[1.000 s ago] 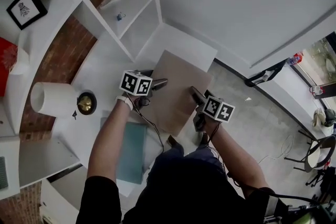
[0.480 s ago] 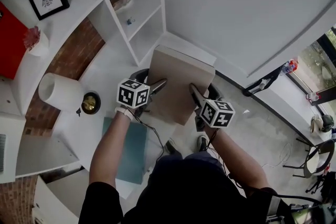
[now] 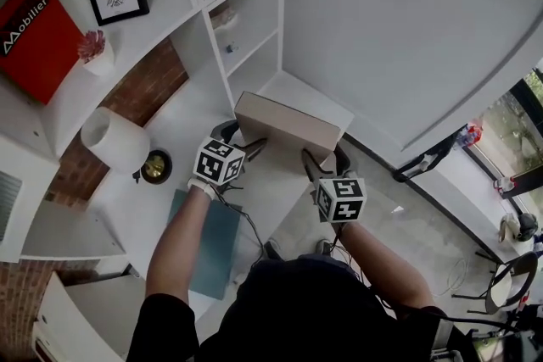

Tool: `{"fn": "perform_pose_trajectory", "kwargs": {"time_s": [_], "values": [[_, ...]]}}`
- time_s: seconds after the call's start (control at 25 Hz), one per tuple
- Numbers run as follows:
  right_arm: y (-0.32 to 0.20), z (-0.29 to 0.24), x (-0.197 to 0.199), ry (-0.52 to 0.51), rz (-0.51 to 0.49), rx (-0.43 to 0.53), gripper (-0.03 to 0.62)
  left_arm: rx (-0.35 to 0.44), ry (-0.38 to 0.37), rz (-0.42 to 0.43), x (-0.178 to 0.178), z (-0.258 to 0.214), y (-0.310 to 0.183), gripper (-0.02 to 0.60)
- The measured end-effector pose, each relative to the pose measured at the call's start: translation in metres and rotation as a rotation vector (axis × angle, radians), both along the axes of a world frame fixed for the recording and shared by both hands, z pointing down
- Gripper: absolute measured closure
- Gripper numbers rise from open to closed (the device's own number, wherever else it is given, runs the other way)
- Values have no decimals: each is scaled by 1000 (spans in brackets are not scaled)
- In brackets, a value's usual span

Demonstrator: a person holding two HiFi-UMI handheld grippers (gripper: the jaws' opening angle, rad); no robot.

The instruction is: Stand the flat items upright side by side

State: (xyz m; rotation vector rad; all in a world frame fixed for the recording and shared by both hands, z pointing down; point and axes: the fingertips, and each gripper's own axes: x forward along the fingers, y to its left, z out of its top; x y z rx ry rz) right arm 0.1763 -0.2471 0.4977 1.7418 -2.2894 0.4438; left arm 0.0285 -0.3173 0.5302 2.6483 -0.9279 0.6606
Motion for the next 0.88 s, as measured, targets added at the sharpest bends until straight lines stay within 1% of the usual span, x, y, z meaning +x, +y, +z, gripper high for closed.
{"fn": "perform_pose_trajectory", "kwargs": {"time_s": [0.12, 0.28, 0.36, 0.52, 0.68, 0.72, 0.8, 0.84, 0.88], "values": [[-3, -2, -6, 18, -39, 3, 278, -25, 26, -32, -6, 6, -4, 247], [-7, 0, -3, 13, -84, 5, 286, -26, 59, -59, -8, 8, -6, 247], [-10, 1, 0, 9, -126, 15, 295, -35, 68, -83, -8, 9, -7, 247], [-16, 8, 9, 19, -226, -3, 329, -48, 78, -182, -15, 14, -10, 247], [-15, 16, 16, 6, -262, -22, 335, -54, 121, -286, -21, 12, -7, 247], [-15, 17, 17, -3, -269, -22, 333, -56, 124, -306, -22, 12, -5, 247], [-13, 19, 19, -7, -299, -20, 310, -61, 120, -347, -26, 12, 3, 247], [-12, 19, 18, 3, -324, -19, 293, -63, 117, -370, -29, 12, 7, 247], [-11, 20, 16, 18, -354, -17, 261, -66, 115, -395, -32, 12, 12, 247]]}}
